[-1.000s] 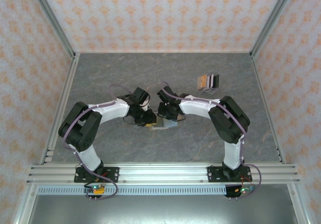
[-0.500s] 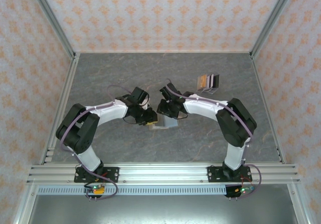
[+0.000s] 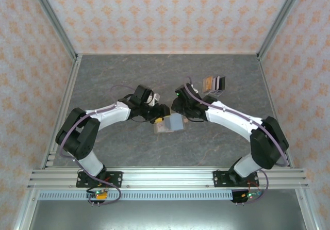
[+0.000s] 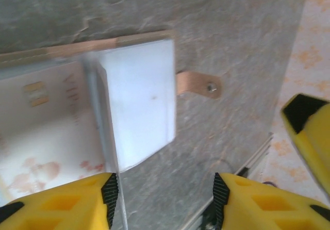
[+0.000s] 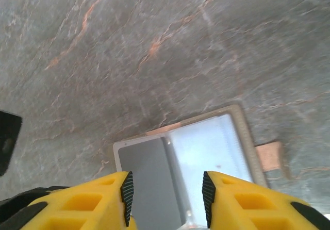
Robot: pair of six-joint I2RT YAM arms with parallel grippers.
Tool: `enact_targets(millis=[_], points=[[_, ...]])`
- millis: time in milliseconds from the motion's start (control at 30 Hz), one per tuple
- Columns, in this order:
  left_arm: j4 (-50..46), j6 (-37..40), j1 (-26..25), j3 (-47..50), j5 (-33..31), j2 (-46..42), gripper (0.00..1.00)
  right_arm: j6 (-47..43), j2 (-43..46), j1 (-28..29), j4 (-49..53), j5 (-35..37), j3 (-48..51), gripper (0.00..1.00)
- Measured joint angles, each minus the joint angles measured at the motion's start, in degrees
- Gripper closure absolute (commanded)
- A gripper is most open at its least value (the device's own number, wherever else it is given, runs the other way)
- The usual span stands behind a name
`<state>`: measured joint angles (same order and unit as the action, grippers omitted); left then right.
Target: Take the credit cards out of the card holder
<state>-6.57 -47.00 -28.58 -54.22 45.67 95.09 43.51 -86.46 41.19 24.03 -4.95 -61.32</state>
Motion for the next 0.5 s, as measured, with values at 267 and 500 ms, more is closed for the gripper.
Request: enact_targets(millis=[267, 500], points=[[2.99, -1.57, -1.53, -4.68, 1.49, 4.50, 0.35, -0.02, 2.82, -0.37, 1.73, 4.74, 0.68, 0.56], [1.97, -1.49, -1.38, -5.46, 0.13, 5.64, 0.31, -0.72, 2.43, -0.50, 1.95, 4.59, 0.68, 0.62]])
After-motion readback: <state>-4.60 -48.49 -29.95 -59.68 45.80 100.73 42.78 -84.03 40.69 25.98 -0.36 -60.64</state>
